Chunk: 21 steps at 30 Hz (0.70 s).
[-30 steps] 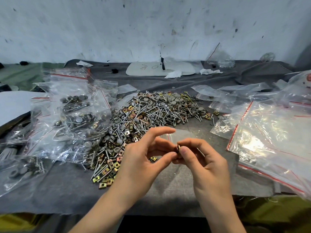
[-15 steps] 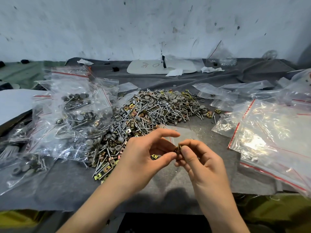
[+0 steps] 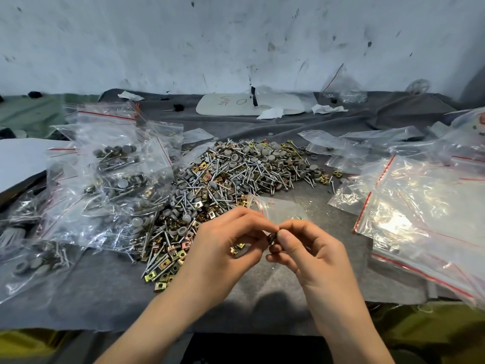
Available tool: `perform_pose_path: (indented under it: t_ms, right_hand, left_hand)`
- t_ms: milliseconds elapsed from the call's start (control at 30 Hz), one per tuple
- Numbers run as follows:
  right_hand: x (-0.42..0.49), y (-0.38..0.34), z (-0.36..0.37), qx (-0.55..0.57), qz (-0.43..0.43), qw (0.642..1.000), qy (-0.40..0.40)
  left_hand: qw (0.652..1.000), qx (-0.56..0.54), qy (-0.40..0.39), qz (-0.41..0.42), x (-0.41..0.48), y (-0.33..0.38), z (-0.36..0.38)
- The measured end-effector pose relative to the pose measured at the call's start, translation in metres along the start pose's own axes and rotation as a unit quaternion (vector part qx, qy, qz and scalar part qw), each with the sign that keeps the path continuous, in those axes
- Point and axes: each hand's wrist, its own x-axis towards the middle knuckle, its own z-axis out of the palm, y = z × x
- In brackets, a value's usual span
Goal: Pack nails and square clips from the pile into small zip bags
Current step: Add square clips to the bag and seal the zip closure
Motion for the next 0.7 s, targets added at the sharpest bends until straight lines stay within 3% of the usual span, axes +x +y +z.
perform_pose_path:
  t_ms: [167, 333, 500, 700]
  right_hand:
    - [-0.0001, 0.0001, 0.0038, -0.016, -0.013, 1.000, 0.010]
    - [-0.0004, -0.0024, 0.0053, 0.048, -0.003, 0.999, 0.022]
    - [-0.0015, -0.0020, 0.0053, 0.076, 0.008, 0.997, 0.012]
    - [-0.0027, -0.0021, 0.0047, 0.077, 0.018, 0.997, 0.004]
  left_hand:
    - [0.996, -0.064, 0.011, -0.058, -0.0004, -0.0004, 0.0041]
    - [0.976, -0.166, 0.024, -0.137, -0.0001, 0.0012, 0.0022]
    - [0.978, -0.146, 0.000, -0.147, 0.0016, 0.0053, 0.0005]
    - [0.996, -0.051, 0.010, -0.076, 0.0029, 0.0061, 0.0007]
